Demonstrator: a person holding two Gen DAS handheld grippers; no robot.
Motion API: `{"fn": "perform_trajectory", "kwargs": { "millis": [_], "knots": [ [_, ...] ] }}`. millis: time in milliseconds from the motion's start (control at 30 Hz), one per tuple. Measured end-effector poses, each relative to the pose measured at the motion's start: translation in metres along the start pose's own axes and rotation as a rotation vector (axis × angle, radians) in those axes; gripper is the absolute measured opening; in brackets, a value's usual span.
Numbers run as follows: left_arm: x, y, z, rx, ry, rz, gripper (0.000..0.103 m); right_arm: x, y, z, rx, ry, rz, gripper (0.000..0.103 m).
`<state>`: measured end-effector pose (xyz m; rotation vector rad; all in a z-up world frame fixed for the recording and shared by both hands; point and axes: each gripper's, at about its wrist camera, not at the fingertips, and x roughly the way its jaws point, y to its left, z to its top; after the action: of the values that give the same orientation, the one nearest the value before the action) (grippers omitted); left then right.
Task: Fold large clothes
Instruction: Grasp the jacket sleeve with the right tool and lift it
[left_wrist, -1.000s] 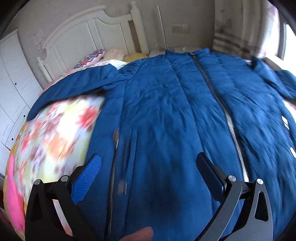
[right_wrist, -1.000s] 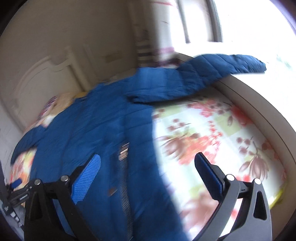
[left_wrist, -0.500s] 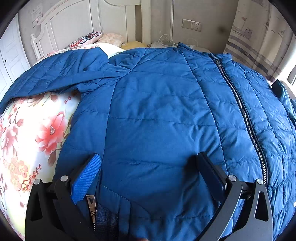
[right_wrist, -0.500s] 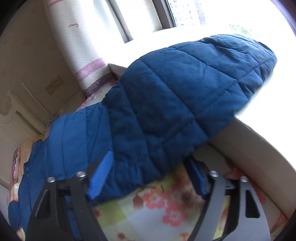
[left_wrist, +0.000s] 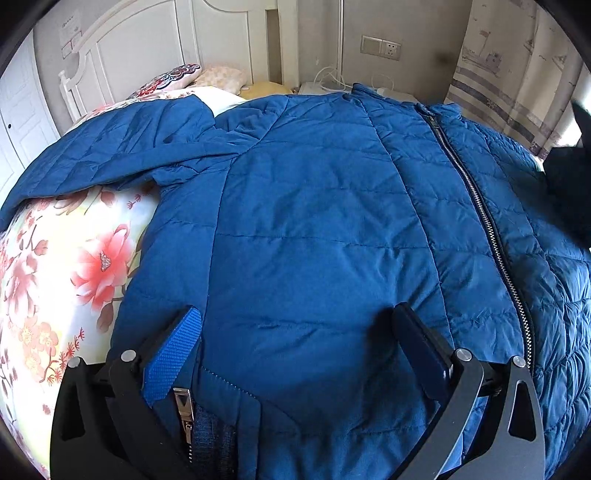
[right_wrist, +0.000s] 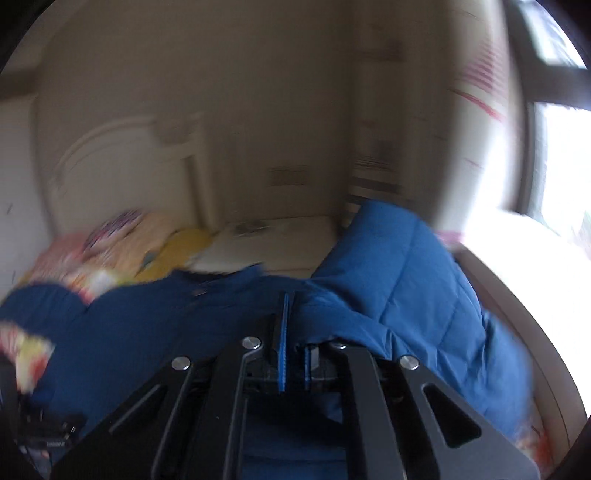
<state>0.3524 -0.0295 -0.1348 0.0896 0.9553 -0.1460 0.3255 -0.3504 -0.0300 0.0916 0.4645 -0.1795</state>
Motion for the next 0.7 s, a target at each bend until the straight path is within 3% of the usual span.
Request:
{"fn": "perform_trajectory", "kwargs": {
  "millis": [67, 133, 200, 233, 267, 300, 333, 400, 533, 633, 700],
  "knots": [
    [0.0, 0.001, 0.0, 0.0, 0.0, -0.001, 0.099, 0.013, 0.057, -0.014, -0.137, 0.055, 0.066, 0.006],
    [0.0, 0.001, 0.0, -0.001, -0.001, -0.001, 0.099, 0.035, 0.095, -0.035, -0.237, 0.176, 0.1, 0.006],
    [-0.001, 0.001, -0.001, -0.001, -0.001, -0.003, 0.099, 0.068, 0.12, -0.075, -0.311, 0.381, 0.114, 0.014],
    [-0.001, 0.001, -0.001, -0.002, -0.001, -0.003, 0.099, 0.078, 0.122, -0.087, -0.32, 0.426, 0.111, 0.017],
    [-0.001, 0.001, -0.001, -0.003, -0.002, -0.004, 0.099, 0.078, 0.123, -0.095, -0.323, 0.4, 0.107, 0.017],
    [-0.002, 0.001, -0.001, -0.002, -0.003, -0.004, 0.099, 0.077, 0.118, -0.093, -0.302, 0.402, 0.126, 0.024],
    [-0.002, 0.001, -0.001, -0.003, -0.002, -0.005, 0.099, 0.072, 0.115, -0.093, -0.28, 0.417, 0.156, 0.047],
    [-0.002, 0.001, -0.001, -0.002, -0.001, -0.005, 0.099, 0.071, 0.108, -0.091, -0.236, 0.454, 0.233, 0.067],
    [-0.002, 0.001, -0.001, -0.002, -0.002, -0.004, 0.099, 0.036, 0.075, -0.082, -0.122, 0.476, 0.278, 0.068],
    [-0.002, 0.0, -0.001, 0.004, -0.001, 0.004, 0.099, -0.008, 0.044, -0.081, 0.041, 0.422, 0.257, 0.068],
    [-0.002, -0.002, -0.001, 0.012, -0.002, 0.014, 0.099, -0.028, 0.003, -0.083, 0.184, 0.366, 0.225, 0.066]
  ]
}}
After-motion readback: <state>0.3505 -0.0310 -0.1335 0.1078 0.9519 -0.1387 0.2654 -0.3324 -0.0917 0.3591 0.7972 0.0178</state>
